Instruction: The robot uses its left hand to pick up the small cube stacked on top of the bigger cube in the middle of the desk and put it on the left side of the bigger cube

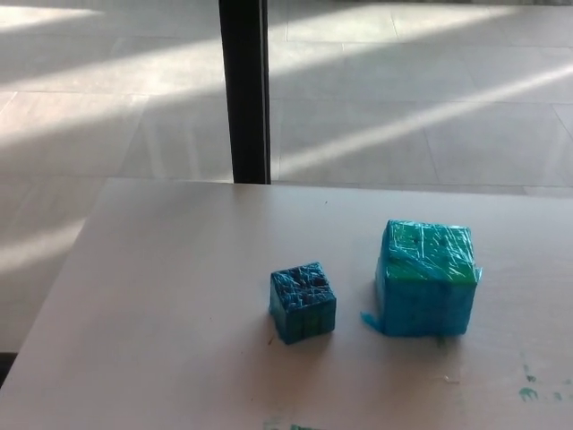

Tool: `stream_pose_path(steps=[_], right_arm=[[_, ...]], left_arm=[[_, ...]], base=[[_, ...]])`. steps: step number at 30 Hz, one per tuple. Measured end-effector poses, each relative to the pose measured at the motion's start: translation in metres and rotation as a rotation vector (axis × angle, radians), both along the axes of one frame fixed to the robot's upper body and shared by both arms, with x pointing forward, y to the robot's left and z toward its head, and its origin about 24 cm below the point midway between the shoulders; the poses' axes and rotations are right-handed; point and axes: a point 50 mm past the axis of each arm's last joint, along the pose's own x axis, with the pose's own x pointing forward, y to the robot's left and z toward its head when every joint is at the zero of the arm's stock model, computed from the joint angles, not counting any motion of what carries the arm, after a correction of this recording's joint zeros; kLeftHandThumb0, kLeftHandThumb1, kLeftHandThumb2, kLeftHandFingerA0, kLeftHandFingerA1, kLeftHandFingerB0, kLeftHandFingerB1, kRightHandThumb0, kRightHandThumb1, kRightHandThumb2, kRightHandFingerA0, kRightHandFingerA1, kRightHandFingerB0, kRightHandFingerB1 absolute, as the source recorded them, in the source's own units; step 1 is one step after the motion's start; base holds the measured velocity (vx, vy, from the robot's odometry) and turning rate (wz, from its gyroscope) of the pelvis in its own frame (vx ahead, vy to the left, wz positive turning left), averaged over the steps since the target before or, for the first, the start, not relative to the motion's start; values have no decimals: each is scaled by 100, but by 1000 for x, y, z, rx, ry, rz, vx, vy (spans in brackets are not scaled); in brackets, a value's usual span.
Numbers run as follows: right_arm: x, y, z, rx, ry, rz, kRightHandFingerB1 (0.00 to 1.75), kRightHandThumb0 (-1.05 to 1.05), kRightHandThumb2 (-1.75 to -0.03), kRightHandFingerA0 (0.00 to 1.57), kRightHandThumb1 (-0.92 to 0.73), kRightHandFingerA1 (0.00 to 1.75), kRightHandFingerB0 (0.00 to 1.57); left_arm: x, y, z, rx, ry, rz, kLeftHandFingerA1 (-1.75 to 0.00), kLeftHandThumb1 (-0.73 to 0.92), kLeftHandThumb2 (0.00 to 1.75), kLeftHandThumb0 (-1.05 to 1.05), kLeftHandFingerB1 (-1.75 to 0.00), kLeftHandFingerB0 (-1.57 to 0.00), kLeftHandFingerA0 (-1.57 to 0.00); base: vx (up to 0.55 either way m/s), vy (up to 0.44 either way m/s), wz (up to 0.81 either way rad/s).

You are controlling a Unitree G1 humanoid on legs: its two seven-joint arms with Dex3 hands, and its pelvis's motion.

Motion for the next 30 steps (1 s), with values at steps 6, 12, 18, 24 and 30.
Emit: stream_pose_path(steps=[6,12,18,24,30], right_arm=[[-1,0,0,-4,0,0,51,-52,-59,67,-61,75,61],[0,0,0,-6,-3,2,51,-52,-59,67,-61,75,61],[1,0,1,-6,-7,5,51,-52,-59,67,-61,75,61],[1,0,1,-6,-7,6,51,-52,-59,67,-61,75,61],[4,0,1,-6,-13,7,51,-52,-59,67,-61,75,61]], left_arm=[[-24,-7,-32,-70,111,56,-95,-73,24,78,-90,-145,-155],[-52,-14,-60,-140,319,10,-110,-46,59,-41,-114,-128,-118],[-59,-18,-67,-136,485,-138,-113,-52,56,-40,-117,-135,-125],[-62,-17,-68,-161,504,-143,-114,-52,56,-40,-117,-135,-125],[-61,-14,-65,-166,500,-140,-114,-53,55,-40,-117,-136,-126]], base=[[0,0,0],[0,0,0],[0,0,0],[0,0,0],[0,0,0]])
